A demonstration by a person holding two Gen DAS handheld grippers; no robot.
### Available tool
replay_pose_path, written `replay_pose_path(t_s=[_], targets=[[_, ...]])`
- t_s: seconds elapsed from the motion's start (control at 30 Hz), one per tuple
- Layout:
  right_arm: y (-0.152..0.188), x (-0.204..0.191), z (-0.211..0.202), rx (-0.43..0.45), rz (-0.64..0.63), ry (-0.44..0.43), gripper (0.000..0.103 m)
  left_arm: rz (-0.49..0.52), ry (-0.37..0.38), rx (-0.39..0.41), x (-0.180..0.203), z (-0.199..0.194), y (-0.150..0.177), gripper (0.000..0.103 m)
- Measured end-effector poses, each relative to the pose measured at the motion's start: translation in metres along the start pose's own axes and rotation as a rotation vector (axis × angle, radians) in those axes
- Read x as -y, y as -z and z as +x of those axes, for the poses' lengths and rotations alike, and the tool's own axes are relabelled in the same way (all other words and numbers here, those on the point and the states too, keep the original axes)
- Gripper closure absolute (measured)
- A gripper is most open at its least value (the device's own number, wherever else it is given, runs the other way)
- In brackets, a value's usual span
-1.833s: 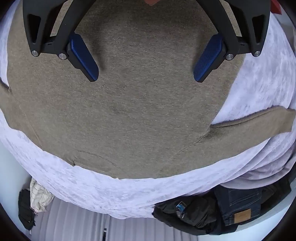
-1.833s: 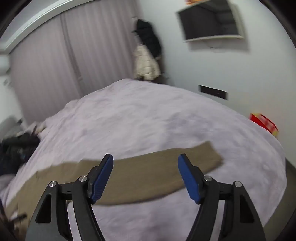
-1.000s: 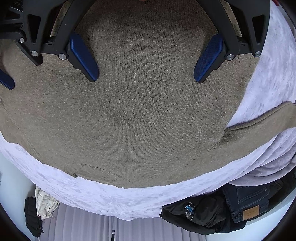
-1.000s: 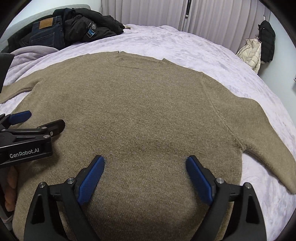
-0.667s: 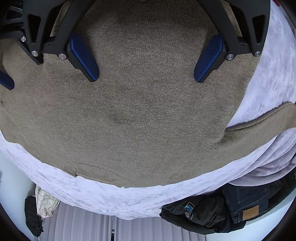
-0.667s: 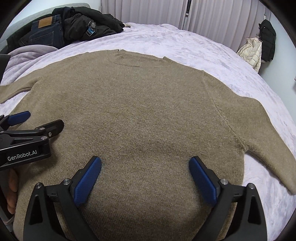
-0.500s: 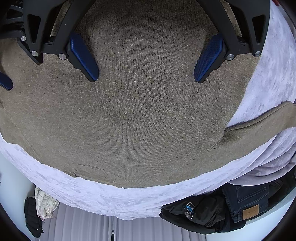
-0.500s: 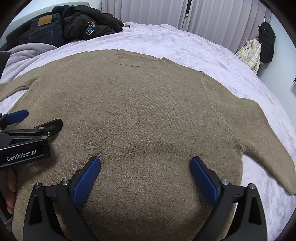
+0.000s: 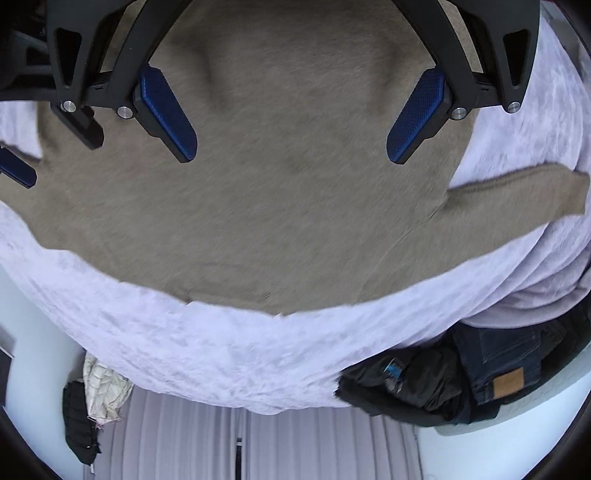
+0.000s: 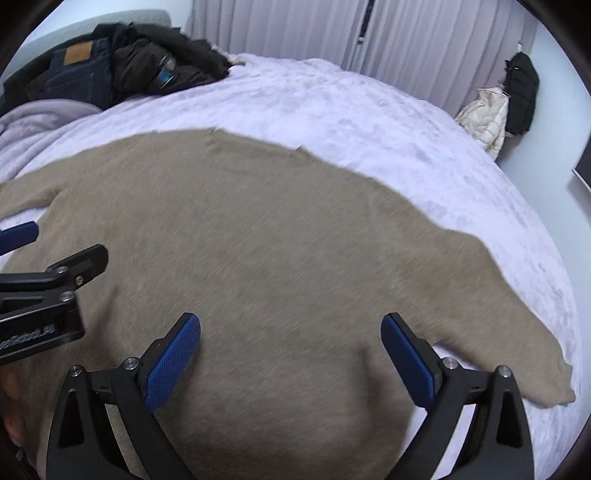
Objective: Fold small clothes
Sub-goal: 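Position both grippers above the spread beige sweater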
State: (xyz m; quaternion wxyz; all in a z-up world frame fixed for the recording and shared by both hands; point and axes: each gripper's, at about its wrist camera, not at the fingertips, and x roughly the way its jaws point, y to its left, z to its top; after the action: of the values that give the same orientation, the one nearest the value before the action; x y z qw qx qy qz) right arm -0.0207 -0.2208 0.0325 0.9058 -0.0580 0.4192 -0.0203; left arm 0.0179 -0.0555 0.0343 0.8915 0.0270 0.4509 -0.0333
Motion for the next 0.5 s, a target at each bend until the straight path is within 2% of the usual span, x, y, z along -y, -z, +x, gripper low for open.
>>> replay_pose_path(t_s=[0.27,0.4,0.5], targets=[[-0.008,0.105,-0.011,0.018,0.232,0.091,0.004,0.139,0.026,0.068,0.086,0.0,-0.021,0.0],[0.004,0.158,-0.016,0.025,0.315,0.143,0.004,0.153,0.07,0.044,0.126,0.007,-0.027,0.0],[0.027,0.197,-0.021,0.017,0.362,0.2,0.004,0.169,0.096,0.012,0.154,0.014,-0.032,0.0]])
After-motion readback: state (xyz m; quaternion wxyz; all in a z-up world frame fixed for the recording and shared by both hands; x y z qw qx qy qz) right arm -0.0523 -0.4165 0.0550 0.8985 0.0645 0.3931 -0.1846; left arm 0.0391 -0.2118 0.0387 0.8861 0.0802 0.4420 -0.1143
